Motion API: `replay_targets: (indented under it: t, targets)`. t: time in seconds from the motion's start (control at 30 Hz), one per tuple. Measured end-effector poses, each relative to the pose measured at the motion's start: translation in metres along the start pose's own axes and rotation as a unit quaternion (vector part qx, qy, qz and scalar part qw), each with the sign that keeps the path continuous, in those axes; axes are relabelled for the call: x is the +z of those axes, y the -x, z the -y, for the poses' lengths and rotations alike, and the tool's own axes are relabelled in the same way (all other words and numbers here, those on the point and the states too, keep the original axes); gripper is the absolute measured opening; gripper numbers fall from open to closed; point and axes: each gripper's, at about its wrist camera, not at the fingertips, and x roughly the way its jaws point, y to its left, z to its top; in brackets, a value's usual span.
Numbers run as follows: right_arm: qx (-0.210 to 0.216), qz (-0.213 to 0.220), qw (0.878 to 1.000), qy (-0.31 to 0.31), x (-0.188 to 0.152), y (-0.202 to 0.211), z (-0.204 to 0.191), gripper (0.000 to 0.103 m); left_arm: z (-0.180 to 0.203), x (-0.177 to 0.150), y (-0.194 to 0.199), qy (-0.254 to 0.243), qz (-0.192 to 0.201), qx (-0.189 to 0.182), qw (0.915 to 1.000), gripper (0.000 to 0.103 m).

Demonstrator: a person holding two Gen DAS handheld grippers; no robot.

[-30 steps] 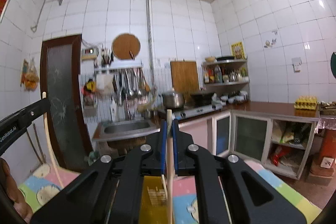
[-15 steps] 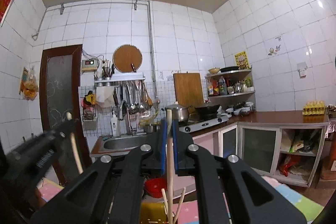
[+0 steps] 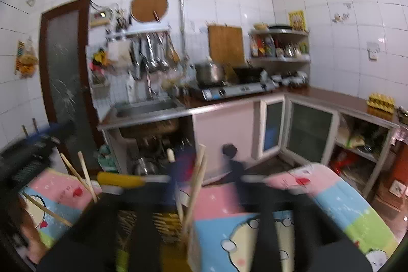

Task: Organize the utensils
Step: 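Open the left tool into the yellow holder while the right tool releases its chopstick, then grasp the green frog-handled fork with the right tool while the left tool approaches a chopstick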

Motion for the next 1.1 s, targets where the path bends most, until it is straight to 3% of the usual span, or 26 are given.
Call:
replay_targets:
  t: [0.03, 0.23, 0.4, 0.83, 1.1]
  targets:
    - [0.003, -0.004, 1.0, -0.004, 0.0, 0.005, 0.004, 0.076, -0.003, 0.003, 0.009, -0.001, 0.006, 0.004, 1.0, 0.087]
    - [-0.013, -0.016, 0.999, -0.024, -0.004, 0.039, 0.017, 0.076, -0.032, 0.011, 0.046, 0.007, -0.019, 0.009, 0.9998, 0.098]
    - [-0.027, -0.048, 0.998, -0.012, -0.032, 0.071, 0.013, 0.076, -0.048, -0.004, 0.07, 0.0, -0.045, 0.024, 0.9987, 0.098]
    - [-0.026, -0.17, 0.985, 0.009, -0.148, 0.1, -0.009, 0.076, -0.06, -0.108, 0.1, -0.021, -0.18, 0.037, 0.9827, 0.098]
    - [-0.02, -0.205, 0.978, 0.025, -0.183, 0.103, -0.036, 0.075, -0.072, -0.161, 0.092, -0.013, -0.253, 0.049, 0.9661, 0.098]
